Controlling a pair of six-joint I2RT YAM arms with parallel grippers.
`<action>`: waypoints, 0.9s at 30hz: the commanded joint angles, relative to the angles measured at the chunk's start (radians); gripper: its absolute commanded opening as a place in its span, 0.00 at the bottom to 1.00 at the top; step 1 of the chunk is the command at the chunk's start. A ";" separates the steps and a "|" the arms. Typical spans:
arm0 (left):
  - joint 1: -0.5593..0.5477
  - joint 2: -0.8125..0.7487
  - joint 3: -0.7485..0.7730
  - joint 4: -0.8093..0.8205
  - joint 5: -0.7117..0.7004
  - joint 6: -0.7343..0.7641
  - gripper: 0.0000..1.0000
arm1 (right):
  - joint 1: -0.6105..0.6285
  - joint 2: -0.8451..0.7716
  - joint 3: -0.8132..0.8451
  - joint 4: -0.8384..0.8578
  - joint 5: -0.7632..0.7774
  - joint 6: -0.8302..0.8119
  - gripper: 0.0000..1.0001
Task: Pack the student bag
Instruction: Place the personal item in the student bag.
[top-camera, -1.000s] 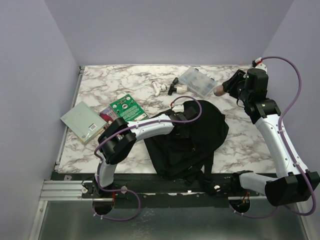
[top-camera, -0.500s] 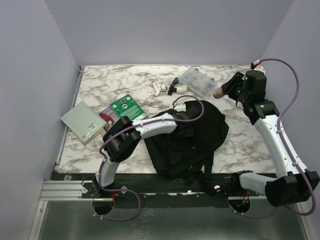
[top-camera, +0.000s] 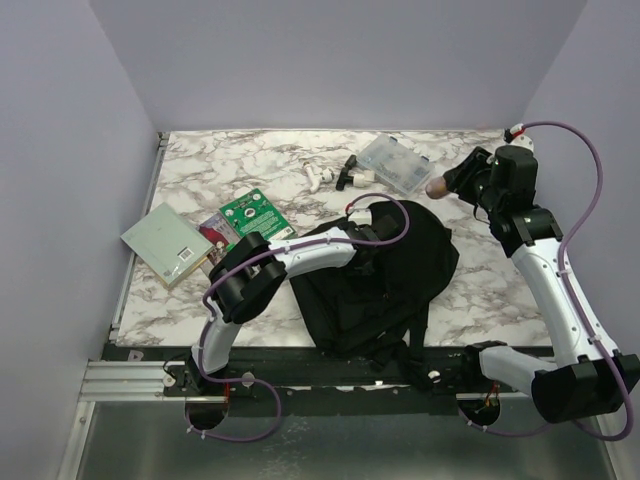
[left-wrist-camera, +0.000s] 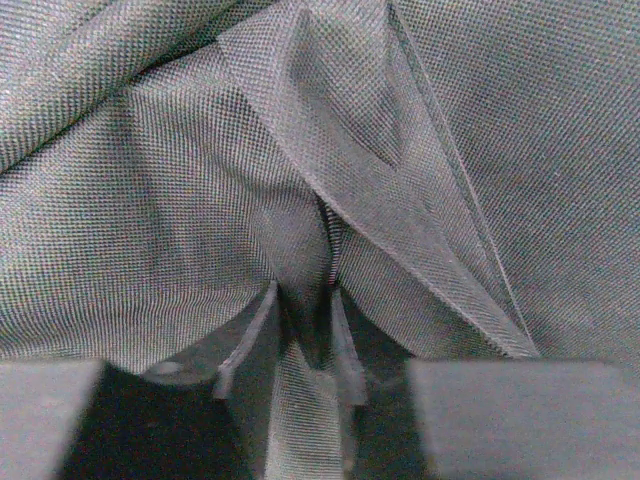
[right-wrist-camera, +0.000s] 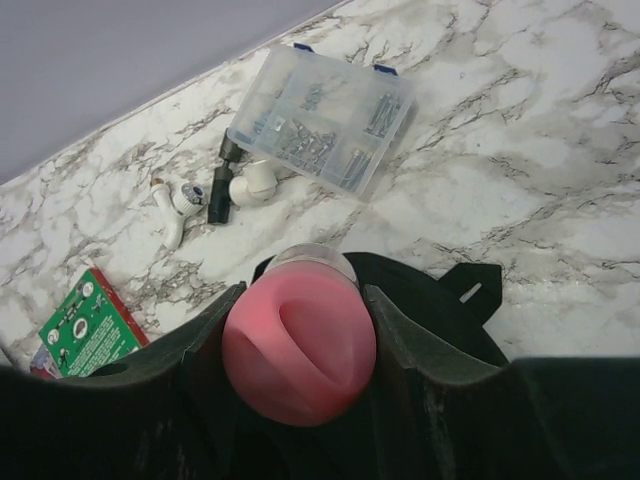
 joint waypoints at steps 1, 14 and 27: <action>-0.004 -0.030 -0.003 0.051 -0.024 0.073 0.21 | -0.002 -0.021 -0.001 0.031 -0.055 0.006 0.01; 0.008 -0.422 -0.330 0.450 0.085 0.165 0.00 | 0.010 0.061 -0.144 -0.006 -0.655 0.054 0.01; 0.016 -0.515 -0.424 0.625 0.208 0.234 0.00 | 0.350 0.223 -0.209 -0.150 -0.485 -0.040 0.01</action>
